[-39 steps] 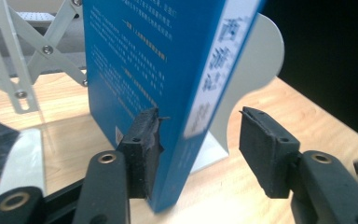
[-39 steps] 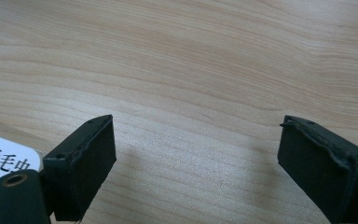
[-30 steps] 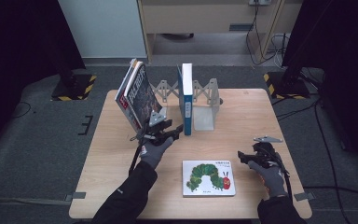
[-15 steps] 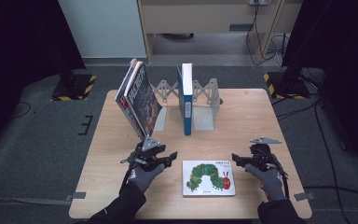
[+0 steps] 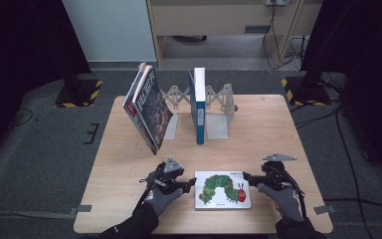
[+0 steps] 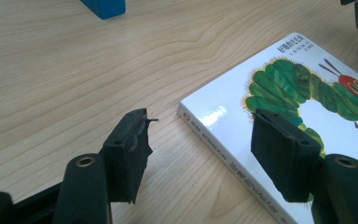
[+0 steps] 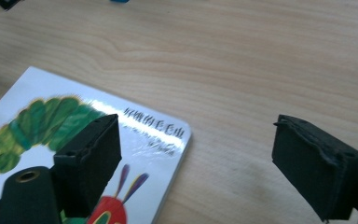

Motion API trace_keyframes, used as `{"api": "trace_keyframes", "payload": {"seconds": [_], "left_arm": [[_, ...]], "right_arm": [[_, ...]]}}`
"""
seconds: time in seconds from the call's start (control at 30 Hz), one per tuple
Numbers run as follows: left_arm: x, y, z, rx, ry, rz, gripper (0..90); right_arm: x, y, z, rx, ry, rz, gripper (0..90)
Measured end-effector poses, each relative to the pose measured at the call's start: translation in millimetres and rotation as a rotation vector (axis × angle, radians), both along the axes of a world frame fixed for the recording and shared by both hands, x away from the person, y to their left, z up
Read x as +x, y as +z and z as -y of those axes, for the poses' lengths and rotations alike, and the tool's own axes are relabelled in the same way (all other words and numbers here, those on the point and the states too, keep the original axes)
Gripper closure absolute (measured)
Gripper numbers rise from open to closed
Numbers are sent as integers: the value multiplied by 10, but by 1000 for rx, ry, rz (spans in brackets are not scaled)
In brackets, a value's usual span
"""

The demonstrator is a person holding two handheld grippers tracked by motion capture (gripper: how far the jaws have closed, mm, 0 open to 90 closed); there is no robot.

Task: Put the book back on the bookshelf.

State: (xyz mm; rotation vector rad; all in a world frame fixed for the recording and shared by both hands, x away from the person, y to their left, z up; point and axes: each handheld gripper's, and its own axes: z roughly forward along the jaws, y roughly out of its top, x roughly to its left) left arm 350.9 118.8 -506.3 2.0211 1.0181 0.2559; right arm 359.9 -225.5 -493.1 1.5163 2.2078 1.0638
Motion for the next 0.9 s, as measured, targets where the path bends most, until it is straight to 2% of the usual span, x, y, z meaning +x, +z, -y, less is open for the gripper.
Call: {"api": "trace_keyframes", "payload": {"seconds": [0.1,0.17,0.4,0.53,0.67,0.8,0.9], "left_arm": [[0,5,16,7,-7,14,353],[-1,-14,18,-1,-10,-2,352],[0,-95,105,14,-28,-23,345],[-9,-150,154,61,-37,-20,334],[-6,-179,175,45,-37,-32,301],[5,-196,172,31,-25,-59,268],[19,-230,152,4,-18,-74,226]], "right_arm": [[-55,-8,-24,14,6,0,172],[-82,-18,-40,27,4,-15,179],[-93,-103,-176,-7,60,-68,189],[-96,-139,-235,-35,88,-79,210],[-89,-185,-291,-65,110,-104,223],[-89,-217,-355,-72,122,-125,234],[-78,-233,-373,-77,121,-121,230]]}}
